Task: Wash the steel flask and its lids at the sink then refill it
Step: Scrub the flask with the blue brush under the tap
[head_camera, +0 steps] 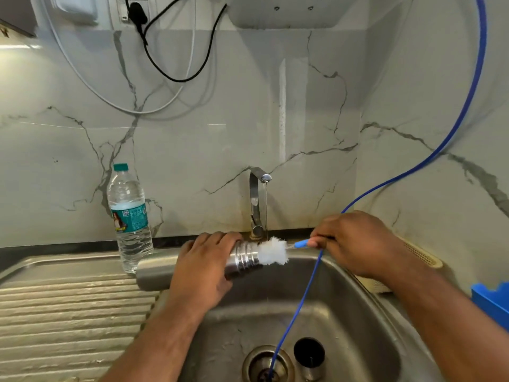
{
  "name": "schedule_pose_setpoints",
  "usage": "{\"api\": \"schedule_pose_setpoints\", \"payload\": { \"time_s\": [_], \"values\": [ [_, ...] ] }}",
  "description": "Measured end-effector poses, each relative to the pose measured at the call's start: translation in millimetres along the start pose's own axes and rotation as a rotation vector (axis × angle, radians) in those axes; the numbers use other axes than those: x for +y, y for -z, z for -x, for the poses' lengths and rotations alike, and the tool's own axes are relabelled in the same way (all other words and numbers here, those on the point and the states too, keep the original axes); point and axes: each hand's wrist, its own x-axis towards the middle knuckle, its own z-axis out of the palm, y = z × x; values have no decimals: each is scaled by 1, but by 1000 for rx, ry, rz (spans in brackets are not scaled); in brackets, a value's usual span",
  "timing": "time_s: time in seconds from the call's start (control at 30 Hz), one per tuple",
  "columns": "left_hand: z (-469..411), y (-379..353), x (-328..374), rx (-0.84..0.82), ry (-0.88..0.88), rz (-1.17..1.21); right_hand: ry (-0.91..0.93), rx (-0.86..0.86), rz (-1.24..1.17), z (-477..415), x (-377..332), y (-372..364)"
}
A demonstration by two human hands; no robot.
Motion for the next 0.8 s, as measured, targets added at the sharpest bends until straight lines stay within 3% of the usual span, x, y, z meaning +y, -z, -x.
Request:
{"api": "schedule_pose_setpoints", "payload": {
  "time_s": [0.1, 0.23, 0.3, 0.37, 0.43, 0.53, 0.67, 0.8],
  "values": [
    [1, -4, 23, -24, -79, 26, 176, 103, 34, -4, -20, -20],
    [2, -2, 18, 2, -53, 49, -6, 10, -17, 4, -3, -14],
    [1, 2, 7, 40, -28, -6, -164, -106, -179, 13, 13, -2],
    [0, 3, 6, 67, -17, -25, -181, -137, -244, 17, 12, 0],
    [0, 4, 16, 70, -53, -33, -126, -131, -124, 16, -7, -3],
    [1, 2, 26, 70, -97, -23, 1, -52, -36, 11, -34, -16],
    [2, 7, 12, 37, -39, -21, -63, 4, -2, 10, -2, -12],
    [3, 7, 20, -21, -34, 11, -1, 266, 31, 10, 10, -19]
  ]
}}
